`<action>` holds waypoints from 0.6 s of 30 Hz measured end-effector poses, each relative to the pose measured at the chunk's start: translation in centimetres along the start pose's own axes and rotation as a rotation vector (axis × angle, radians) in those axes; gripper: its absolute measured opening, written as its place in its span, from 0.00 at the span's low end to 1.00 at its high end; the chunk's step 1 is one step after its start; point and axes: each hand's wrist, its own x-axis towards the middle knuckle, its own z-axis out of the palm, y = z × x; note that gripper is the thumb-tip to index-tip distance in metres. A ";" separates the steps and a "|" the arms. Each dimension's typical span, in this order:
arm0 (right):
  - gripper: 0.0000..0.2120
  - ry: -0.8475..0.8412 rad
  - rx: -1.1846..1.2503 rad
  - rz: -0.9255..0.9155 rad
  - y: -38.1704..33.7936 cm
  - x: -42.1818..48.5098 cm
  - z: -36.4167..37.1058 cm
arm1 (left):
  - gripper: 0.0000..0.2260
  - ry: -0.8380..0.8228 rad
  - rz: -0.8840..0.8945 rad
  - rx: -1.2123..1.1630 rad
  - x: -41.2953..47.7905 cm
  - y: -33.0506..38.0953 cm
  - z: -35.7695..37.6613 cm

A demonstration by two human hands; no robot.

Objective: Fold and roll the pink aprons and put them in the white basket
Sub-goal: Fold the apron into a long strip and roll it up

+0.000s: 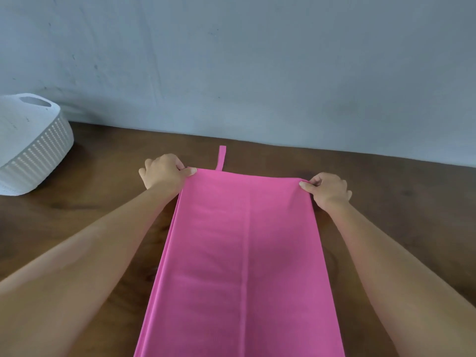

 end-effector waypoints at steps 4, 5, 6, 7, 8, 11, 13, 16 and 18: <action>0.12 -0.007 -0.027 -0.004 -1.1 3.9 0.1 | 0.17 0.018 -0.025 0.023 2.9 1.7 0.9; 0.13 -0.009 -0.032 -0.002 -1.4 4.9 0.1 | 0.16 0.023 -0.031 0.028 3.7 2.0 1.1; 0.14 -0.008 -0.038 0.000 -1.7 5.8 0.2 | 0.16 0.027 -0.037 0.034 4.4 2.3 1.3; 0.15 -0.005 -0.046 0.002 -2.0 6.7 0.2 | 0.16 0.031 -0.045 0.040 5.1 2.6 1.6; 0.17 -0.001 -0.051 0.007 -2.2 7.5 0.3 | 0.16 0.036 -0.048 0.048 5.7 2.8 1.7; 0.21 0.024 -0.066 0.054 -3.0 9.6 0.6 | 0.21 0.062 -0.061 0.098 7.3 3.5 2.3; 0.27 0.043 -0.061 0.102 -3.5 10.6 0.8 | 0.26 0.088 -0.080 0.148 8.1 3.7 2.6; 0.30 0.049 -0.034 0.136 -3.9 11.6 0.9 | 0.32 0.129 -0.094 0.211 8.6 3.8 3.1; 0.30 0.043 -0.025 0.144 -3.9 12.0 0.9 | 0.34 0.137 -0.114 0.239 8.9 3.9 3.2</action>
